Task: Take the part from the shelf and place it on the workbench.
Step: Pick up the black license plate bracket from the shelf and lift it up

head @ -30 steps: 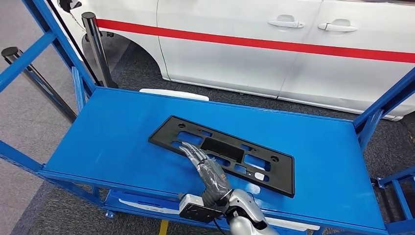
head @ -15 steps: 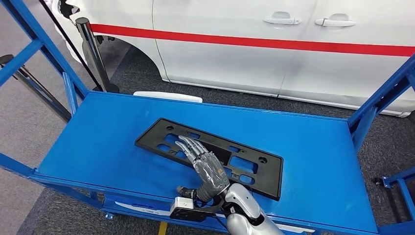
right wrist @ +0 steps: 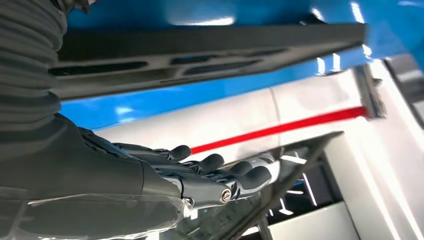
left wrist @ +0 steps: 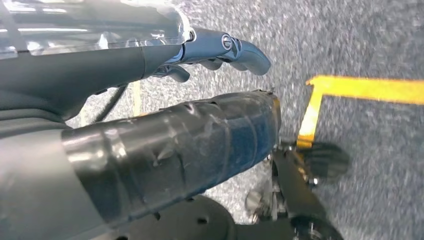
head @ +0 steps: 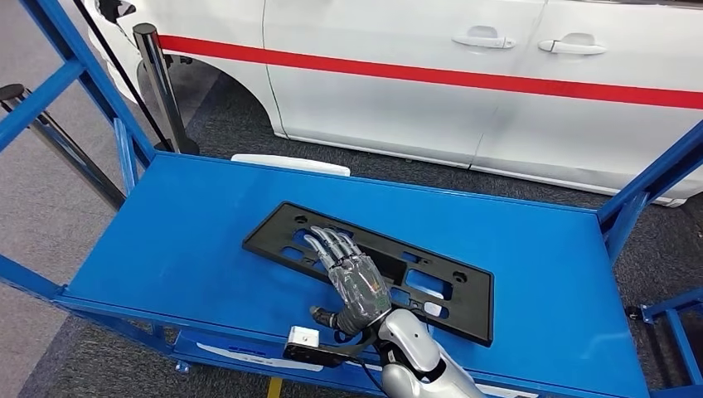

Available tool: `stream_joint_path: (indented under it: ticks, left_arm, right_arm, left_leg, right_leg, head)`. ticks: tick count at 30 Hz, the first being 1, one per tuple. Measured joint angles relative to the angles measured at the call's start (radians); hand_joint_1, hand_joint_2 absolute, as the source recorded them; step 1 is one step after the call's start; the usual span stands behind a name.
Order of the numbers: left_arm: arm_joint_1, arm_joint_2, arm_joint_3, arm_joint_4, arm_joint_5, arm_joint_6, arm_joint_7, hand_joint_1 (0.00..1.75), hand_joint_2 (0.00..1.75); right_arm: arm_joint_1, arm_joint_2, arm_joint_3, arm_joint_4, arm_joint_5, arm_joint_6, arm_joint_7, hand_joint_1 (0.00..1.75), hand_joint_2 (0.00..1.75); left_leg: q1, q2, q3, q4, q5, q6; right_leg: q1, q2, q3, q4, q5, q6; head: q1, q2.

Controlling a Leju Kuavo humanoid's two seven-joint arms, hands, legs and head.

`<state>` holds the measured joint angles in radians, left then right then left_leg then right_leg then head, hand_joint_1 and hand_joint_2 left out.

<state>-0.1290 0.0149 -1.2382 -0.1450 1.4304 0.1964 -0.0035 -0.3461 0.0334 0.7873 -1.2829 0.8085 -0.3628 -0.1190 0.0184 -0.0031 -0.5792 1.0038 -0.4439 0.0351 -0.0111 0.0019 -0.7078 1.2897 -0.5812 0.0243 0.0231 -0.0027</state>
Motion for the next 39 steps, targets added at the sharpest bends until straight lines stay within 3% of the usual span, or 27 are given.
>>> stream_joint_path:
  ticks: [1,3,4,5,8,10,13,15,16,19,21,24,26,29,34,37,38,39]
  left_arm:
    - [0.001,0.000,0.000,0.000,0.001,0.001,-0.001,0.00,0.00]
    - [0.003,0.000,-0.001,0.000,0.005,0.003,-0.004,0.00,0.00]
    - [0.003,-0.001,-0.001,0.000,0.008,0.004,-0.005,0.00,0.00]
    - [0.002,-0.001,-0.001,0.000,0.010,0.006,-0.006,0.00,0.00]
    - [0.003,-0.001,-0.002,0.000,0.016,0.007,-0.008,0.00,0.00]
    - [0.003,0.000,-0.002,0.000,0.019,0.008,-0.009,0.00,0.00]
    - [0.005,0.000,-0.002,0.000,0.022,0.008,-0.009,0.00,0.00]
    - [0.007,0.000,-0.002,0.000,0.025,0.008,-0.009,0.00,0.00]
    - [0.008,0.000,-0.003,0.000,0.028,0.008,-0.009,0.00,0.00]
    - [0.009,0.002,-0.003,0.001,0.035,0.008,-0.010,0.00,0.00]
    - [0.007,0.004,-0.005,0.002,0.041,0.008,-0.010,0.00,0.00]
    - [0.008,0.003,-0.008,0.003,0.049,0.007,-0.011,0.00,0.00]
    - [0.008,0.001,-0.009,0.003,0.053,0.007,-0.011,0.00,0.00]
    - [0.007,0.002,-0.009,0.003,0.055,0.007,-0.012,0.00,0.00]
    - [0.007,0.002,-0.009,0.003,0.055,0.007,-0.012,0.00,0.00]
    - [0.008,0.002,-0.010,0.003,0.058,0.007,-0.012,0.00,0.00]
    - [0.008,0.001,-0.011,0.003,0.060,0.006,-0.012,0.00,0.00]
    - [0.008,0.001,-0.012,0.003,0.063,0.005,-0.013,0.00,0.00]
  right_arm:
    - [-0.001,-0.002,0.000,0.008,0.016,-0.004,0.015,0.00,1.75]
    - [-0.005,-0.004,0.000,0.022,0.050,-0.011,0.048,0.00,1.75]
    - [-0.008,-0.004,0.000,0.027,0.065,-0.014,0.061,0.00,1.75]
    - [-0.011,-0.004,0.000,0.033,0.080,-0.019,0.074,0.00,1.75]
    - [-0.016,-0.004,-0.002,0.053,0.124,-0.029,0.115,0.00,1.75]
    - [-0.020,-0.004,-0.003,0.067,0.149,-0.032,0.137,0.00,1.75]
    - [-0.026,-0.004,-0.005,0.085,0.169,-0.038,0.155,0.00,1.75]
    - [-0.026,-0.004,-0.006,0.098,0.197,-0.044,0.176,0.00,1.75]
    - [-0.026,-0.004,-0.007,0.104,0.219,-0.049,0.191,0.00,1.75]
    - [-0.028,-0.002,-0.015,0.120,0.300,-0.072,0.243,0.00,1.75]
    - [-0.030,0.000,-0.022,0.131,0.362,-0.089,0.279,0.00,1.75]
    - [-0.032,0.004,-0.036,0.147,0.439,-0.104,0.320,0.00,1.75]
    - [-0.033,0.006,-0.048,0.158,0.469,-0.111,0.334,0.00,1.75]
    - [-0.034,0.006,-0.059,0.166,0.486,-0.115,0.341,0.00,1.75]
    - [-0.034,0.006,-0.060,0.167,0.487,-0.115,0.342,0.00,1.75]
    - [-0.031,0.006,-0.067,0.178,0.507,-0.117,0.352,0.00,1.75]
    - [-0.030,0.006,-0.071,0.183,0.517,-0.119,0.357,0.00,1.75]
    - [-0.031,0.007,-0.077,0.188,0.529,-0.123,0.363,0.00,1.75]
  left_leg:
    - [0.001,-0.001,0.001,0.002,-0.002,-0.002]
    - [0.001,-0.003,0.003,0.008,-0.008,-0.009]
    - [0.000,-0.003,0.002,0.012,-0.012,-0.013]
    - [-0.002,-0.003,0.001,0.015,-0.014,-0.019]
    - [-0.002,-0.002,0.000,0.013,-0.015,-0.037]
    - [0.001,-0.001,-0.011,0.043,-0.038,-0.046]
    - [0.002,-0.001,-0.092,0.215,-0.122,-0.052]
    - [0.002,-0.001,-0.133,0.293,-0.136,-0.051]
    - [0.001,-0.001,-0.128,0.277,-0.114,-0.048]
    - [-0.004,-0.001,-0.044,0.090,-0.016,-0.031]
    - [-0.010,-0.001,-0.015,0.024,-0.002,-0.023]
    - [-0.009,-0.002,-0.010,0.012,0.000,-0.013]
    - [-0.003,0.000,-0.005,0.002,0.006,-0.002]
    - [-0.002,0.001,-0.005,0.000,0.007,0.004]
    - [-0.002,0.001,-0.005,0.000,0.007,0.004]
    - [-0.003,0.001,-0.005,0.002,0.006,0.004]
    - [-0.003,0.001,-0.005,0.003,0.005,0.003]
    - [-0.004,0.000,-0.005,0.006,0.003,-0.004]
  right_leg:
    - [-0.003,0.000,0.010,-0.027,0.027,0.001]
    - [-0.006,-0.001,0.068,-0.150,0.093,-0.001]
    - [-0.004,-0.001,0.093,-0.205,0.112,-0.004]
    - [-0.003,0.000,0.107,-0.237,0.119,-0.009]
    - [0.000,0.003,0.112,-0.255,0.117,-0.027]
    - [-0.001,0.001,0.117,-0.262,0.120,-0.040]
    - [0.002,-0.003,0.120,-0.264,0.119,-0.051]
    - [0.007,-0.003,0.122,-0.264,0.117,-0.054]
    - [0.009,-0.002,0.125,-0.264,0.116,-0.055]
    - [0.014,0.000,0.134,-0.262,0.110,-0.053]
    - [0.016,0.000,0.132,-0.261,0.108,-0.045]
    - [0.016,0.000,0.130,-0.259,0.105,-0.029]
    - [0.015,0.000,0.108,-0.207,0.070,-0.019]
    - [0.010,-0.001,0.061,-0.106,0.014,-0.012]
    - [0.009,-0.001,0.054,-0.090,0.008,-0.012]
    - [0.005,-0.001,0.011,-0.009,-0.009,-0.007]
    - [0.002,-0.001,0.007,-0.005,0.004,-0.006]
    - [0.002,-0.001,0.032,-0.064,0.037,-0.010]
  head:
    - [0.000,0.000]
    - [0.000,0.000]
    - [0.000,0.000]
    - [0.000,0.000]
    - [-0.001,0.000]
    - [-0.001,0.000]
    - [-0.001,0.000]
    - [-0.001,0.000]
    - [-0.001,0.000]
    - [-0.001,0.000]
    - [-0.001,0.000]
    - [-0.001,0.000]
    - [0.000,0.000]
    - [0.001,0.000]
    - [0.001,0.000]
    - [0.001,0.000]
    - [0.001,0.000]
    - [0.001,0.000]
